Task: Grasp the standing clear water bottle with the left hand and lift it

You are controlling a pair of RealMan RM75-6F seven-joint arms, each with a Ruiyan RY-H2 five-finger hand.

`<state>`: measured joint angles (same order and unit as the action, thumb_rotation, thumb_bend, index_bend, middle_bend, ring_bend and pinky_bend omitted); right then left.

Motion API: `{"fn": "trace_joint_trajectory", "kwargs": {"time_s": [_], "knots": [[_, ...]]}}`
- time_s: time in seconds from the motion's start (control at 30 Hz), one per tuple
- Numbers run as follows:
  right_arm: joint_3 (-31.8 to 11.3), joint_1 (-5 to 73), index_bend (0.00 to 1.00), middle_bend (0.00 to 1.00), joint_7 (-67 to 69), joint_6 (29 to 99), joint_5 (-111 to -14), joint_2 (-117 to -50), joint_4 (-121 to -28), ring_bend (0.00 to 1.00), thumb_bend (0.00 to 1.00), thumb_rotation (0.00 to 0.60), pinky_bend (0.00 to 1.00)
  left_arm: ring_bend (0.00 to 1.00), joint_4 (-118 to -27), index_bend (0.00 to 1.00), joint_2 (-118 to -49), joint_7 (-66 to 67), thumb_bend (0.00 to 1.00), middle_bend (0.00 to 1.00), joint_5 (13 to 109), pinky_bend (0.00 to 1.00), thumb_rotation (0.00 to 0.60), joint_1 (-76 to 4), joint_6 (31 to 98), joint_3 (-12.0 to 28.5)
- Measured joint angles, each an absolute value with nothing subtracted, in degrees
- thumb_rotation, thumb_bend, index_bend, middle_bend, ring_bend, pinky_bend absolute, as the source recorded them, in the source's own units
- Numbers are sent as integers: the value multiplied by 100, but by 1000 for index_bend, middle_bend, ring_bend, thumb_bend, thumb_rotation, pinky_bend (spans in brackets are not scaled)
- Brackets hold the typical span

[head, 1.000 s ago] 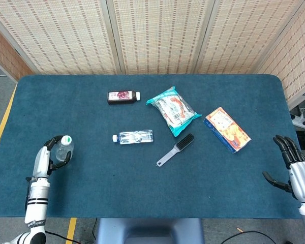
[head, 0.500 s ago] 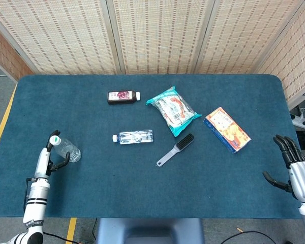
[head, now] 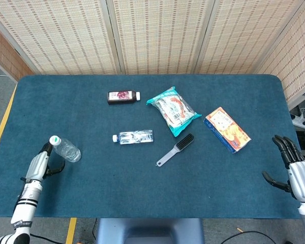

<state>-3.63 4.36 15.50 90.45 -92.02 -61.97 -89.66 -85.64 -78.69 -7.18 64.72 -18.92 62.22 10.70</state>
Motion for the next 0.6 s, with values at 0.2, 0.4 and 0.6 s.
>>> {"fn": "trace_joint_trajectory", "kwargs": {"time_s": [0.2, 0.4, 0.6], "knots": [[-372, 484, 0, 33, 1560, 8937, -9162, -6202, -8948, 0, 161, 600, 213, 0, -8204, 0, -7829, 883, 418, 0, 6558, 104, 600, -1909, 6719, 854], [-365, 515, 0, 33, 1563, 8880, -9149, -6195, -8939, 0, 161, 600, 213, 6, -7724, 52, -7826, 1340, 420, 31, 7253, 104, 600, -1775, 7626, 562], [-344, 504, 0, 34, 1497, 8876, -9146, -6201, -8964, 0, 161, 600, 213, 16, -7591, 111, -7692, 1112, 419, 61, 8094, 104, 600, -1493, 8216, 172]]}}
